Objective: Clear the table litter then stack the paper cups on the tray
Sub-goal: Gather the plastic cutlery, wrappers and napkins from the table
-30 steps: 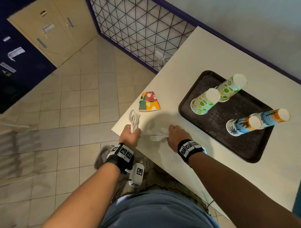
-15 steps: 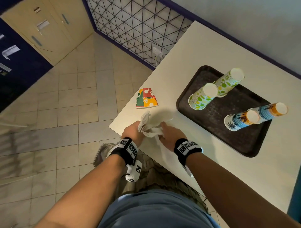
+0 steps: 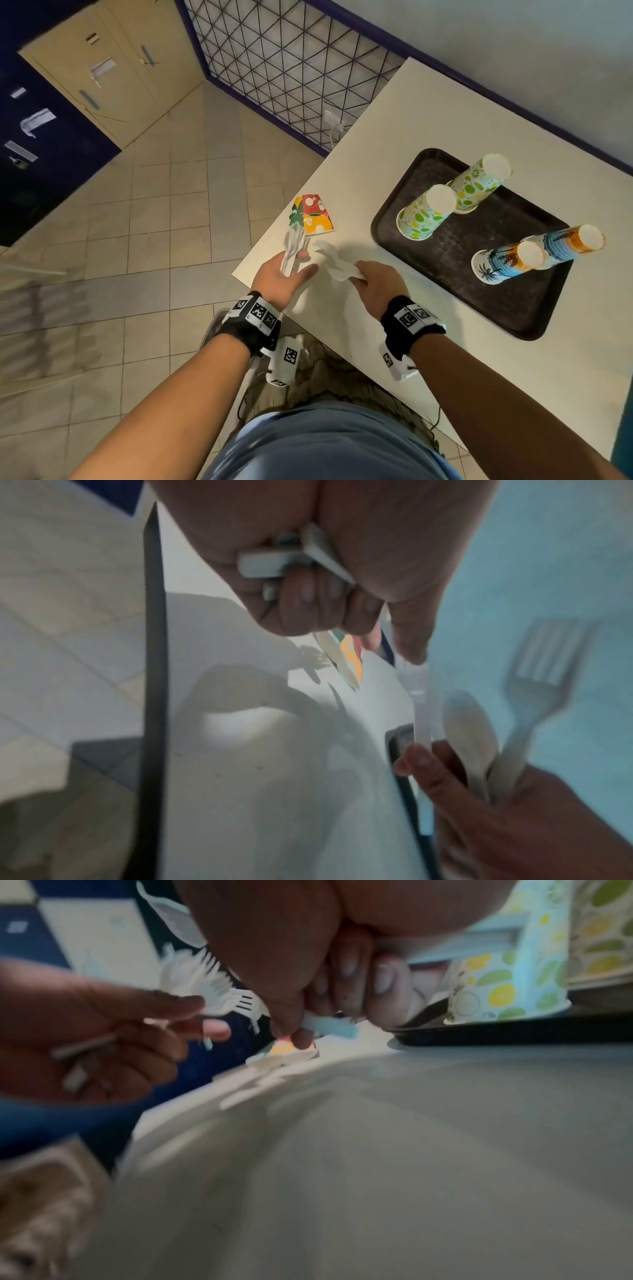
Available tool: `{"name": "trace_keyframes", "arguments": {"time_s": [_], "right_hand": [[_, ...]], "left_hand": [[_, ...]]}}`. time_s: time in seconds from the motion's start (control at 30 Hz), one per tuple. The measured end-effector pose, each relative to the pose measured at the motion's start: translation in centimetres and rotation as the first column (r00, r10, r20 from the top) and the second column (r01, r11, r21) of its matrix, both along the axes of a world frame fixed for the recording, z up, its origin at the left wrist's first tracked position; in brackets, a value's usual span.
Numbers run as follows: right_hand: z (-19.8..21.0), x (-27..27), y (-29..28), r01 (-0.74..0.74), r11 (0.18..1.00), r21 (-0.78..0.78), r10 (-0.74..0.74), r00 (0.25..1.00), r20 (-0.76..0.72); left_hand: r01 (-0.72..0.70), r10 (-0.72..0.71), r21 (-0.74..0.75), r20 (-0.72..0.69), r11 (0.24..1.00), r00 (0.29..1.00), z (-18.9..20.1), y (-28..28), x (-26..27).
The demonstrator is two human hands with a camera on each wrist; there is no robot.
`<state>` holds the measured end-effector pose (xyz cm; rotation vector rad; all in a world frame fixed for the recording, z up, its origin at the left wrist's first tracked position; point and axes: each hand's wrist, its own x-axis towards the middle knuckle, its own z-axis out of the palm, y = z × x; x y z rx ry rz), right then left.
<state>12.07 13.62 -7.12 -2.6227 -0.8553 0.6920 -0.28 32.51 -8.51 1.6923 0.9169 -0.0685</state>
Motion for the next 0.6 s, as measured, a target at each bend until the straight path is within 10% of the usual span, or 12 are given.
{"name": "trace_keyframes", "arguments": {"time_s": [0.23,0.4,0.6], "right_hand": [[3.2,-2.4,3.3,0.224,0.940,0.259,-0.093,0.895,-0.437],[3.7,-2.3,3.4,0.471,0.838,0.275,-0.163,0.697,-0.698],[4.2,-2.0,3.1,0.463,0.845,0.266,-0.134,0.666,-0.734]], "left_hand": [[-0.224,0.286,-0.481,0.059,0.848,0.956,2.0,-2.8,2.3],[-0.156,0.238,-0.537,0.087,0.829,0.967,2.1,-2.5,2.7],[-0.053,0.177,-0.549,0.174,0.834,0.969,1.9,-2.9,2.2]]}}
